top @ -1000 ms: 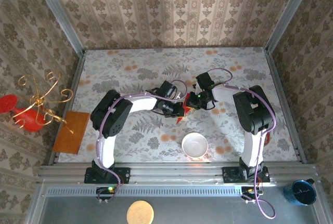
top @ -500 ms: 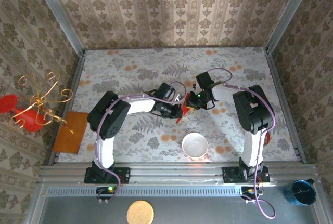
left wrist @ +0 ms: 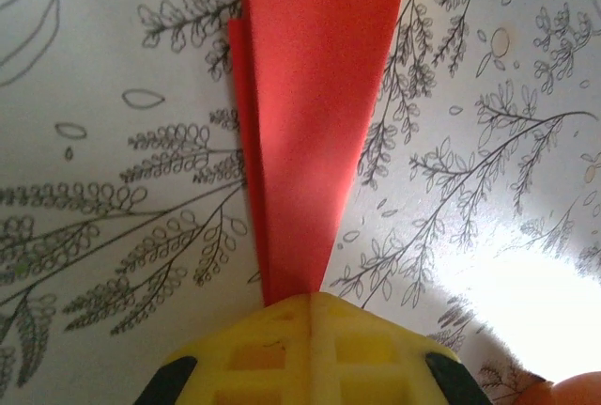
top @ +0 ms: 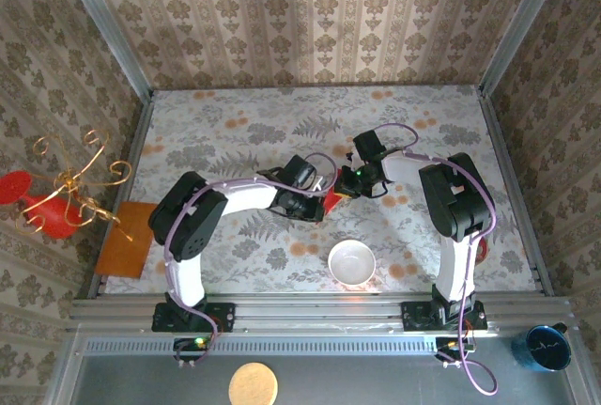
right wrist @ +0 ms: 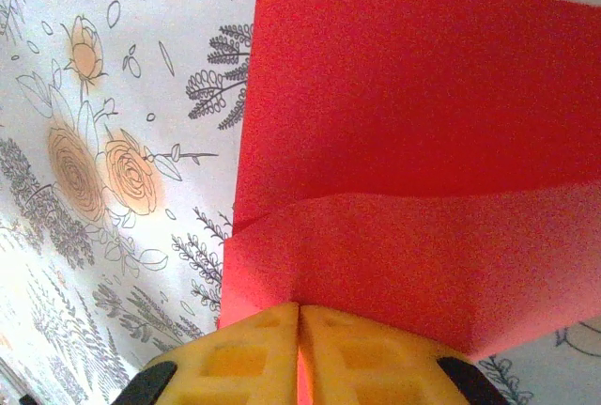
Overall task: Fold a paper plane with a square sheet of paper (pick it up from the middle)
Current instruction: Fold the wing for the fifth time at the center of the table.
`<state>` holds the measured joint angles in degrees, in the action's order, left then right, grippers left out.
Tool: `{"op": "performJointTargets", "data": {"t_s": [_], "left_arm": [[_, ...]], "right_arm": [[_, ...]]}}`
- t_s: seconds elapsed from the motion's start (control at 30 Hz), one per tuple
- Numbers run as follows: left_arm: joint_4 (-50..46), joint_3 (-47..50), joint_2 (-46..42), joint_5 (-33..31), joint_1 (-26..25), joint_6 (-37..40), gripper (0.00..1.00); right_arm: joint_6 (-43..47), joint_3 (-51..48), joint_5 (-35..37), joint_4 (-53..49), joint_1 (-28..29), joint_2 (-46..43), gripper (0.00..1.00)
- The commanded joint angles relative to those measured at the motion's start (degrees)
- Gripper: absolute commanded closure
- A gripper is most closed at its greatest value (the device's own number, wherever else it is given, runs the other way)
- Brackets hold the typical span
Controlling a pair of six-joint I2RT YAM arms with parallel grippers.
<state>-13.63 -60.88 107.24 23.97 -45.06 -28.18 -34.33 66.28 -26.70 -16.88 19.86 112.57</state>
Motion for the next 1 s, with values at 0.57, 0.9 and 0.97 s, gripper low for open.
{"op": "performJointTargets", "data": {"t_s": [0.57, 0.9, 0.97], "left_arm": [[-15.1, 5.0, -15.1, -6.0, -0.7, -3.0, 1.00], [5.2, 2.2, -6.8, -0.8, 0.1, -13.0, 1.00], [6.1, 0.7, -4.2, -0.1, 0.1, -13.5, 1.00]], "right_arm": [[-2.6, -4.8, 4.1, -0.7, 0.2, 0.9, 0.85], [-7.6, -7.5, -2.8, 6.1, 3.2, -2.2, 0.85], [-7.3, -7.0, -2.9, 5.7, 3.2, -2.4, 0.85]]}}
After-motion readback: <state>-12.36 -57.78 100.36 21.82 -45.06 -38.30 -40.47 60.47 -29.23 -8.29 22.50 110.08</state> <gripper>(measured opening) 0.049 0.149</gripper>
